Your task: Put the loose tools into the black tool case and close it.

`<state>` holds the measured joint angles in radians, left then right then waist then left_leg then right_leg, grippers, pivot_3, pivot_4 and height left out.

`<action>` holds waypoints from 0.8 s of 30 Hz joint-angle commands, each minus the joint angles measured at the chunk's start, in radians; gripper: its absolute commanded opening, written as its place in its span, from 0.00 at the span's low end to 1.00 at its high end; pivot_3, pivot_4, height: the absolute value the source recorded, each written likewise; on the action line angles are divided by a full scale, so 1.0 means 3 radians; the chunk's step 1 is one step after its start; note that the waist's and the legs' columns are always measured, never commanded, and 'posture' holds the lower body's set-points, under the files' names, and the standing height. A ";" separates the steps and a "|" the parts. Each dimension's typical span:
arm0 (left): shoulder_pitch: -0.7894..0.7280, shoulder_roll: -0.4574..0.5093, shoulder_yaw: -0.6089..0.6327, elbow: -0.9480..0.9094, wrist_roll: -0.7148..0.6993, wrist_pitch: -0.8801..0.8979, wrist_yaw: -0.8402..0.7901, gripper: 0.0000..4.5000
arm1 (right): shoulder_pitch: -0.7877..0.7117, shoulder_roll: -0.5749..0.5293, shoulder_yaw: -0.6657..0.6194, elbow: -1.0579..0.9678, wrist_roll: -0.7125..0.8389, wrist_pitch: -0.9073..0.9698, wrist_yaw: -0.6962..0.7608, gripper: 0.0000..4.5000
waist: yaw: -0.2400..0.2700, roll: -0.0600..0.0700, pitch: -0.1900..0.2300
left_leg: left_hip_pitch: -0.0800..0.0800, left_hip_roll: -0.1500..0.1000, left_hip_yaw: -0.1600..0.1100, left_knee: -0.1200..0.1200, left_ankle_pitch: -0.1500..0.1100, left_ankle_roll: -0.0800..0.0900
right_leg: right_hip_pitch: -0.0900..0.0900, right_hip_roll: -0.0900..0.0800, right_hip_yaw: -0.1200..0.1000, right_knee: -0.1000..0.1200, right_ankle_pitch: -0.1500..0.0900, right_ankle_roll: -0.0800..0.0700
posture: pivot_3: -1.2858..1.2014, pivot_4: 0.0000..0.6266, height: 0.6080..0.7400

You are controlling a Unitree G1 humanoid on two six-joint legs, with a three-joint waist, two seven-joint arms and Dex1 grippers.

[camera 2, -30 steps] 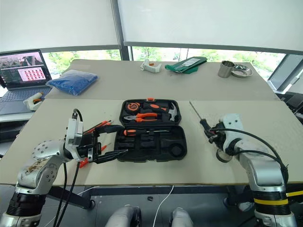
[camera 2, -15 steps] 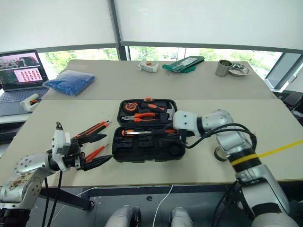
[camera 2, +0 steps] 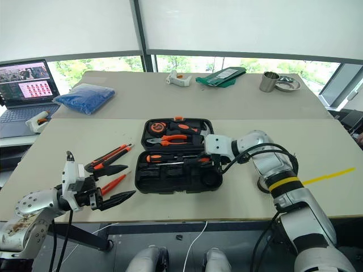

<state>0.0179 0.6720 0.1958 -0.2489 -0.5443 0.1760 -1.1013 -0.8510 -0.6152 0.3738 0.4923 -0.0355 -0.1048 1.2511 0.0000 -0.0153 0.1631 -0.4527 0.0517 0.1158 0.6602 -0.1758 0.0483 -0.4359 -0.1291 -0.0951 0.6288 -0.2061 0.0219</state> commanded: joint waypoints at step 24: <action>-0.0227 -0.0010 -0.0023 0.0047 0.0071 -0.0117 0.0015 1.00 | -0.0094 -0.0003 -0.0522 -0.0044 0.0579 0.0049 0.0551 0.99 | -0.0008 0.0000 0.0000 | -0.0006 -0.0001 0.0005 0.0000 0.0001 0.0001 | 0.0005 0.0001 0.0001 0.0002 0.0002 0.0001 | 0.52 0.24 1.00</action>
<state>-0.0410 0.6680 0.1838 -0.2196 -0.5249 0.1669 -1.1014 -0.8597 -0.6113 0.2793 0.5298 0.0644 -0.1063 1.3772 -0.0024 -0.0152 0.1631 -0.4545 0.0515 0.1172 0.6602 -0.1754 0.0487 -0.4345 -0.1288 -0.0949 0.6296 -0.2055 0.0223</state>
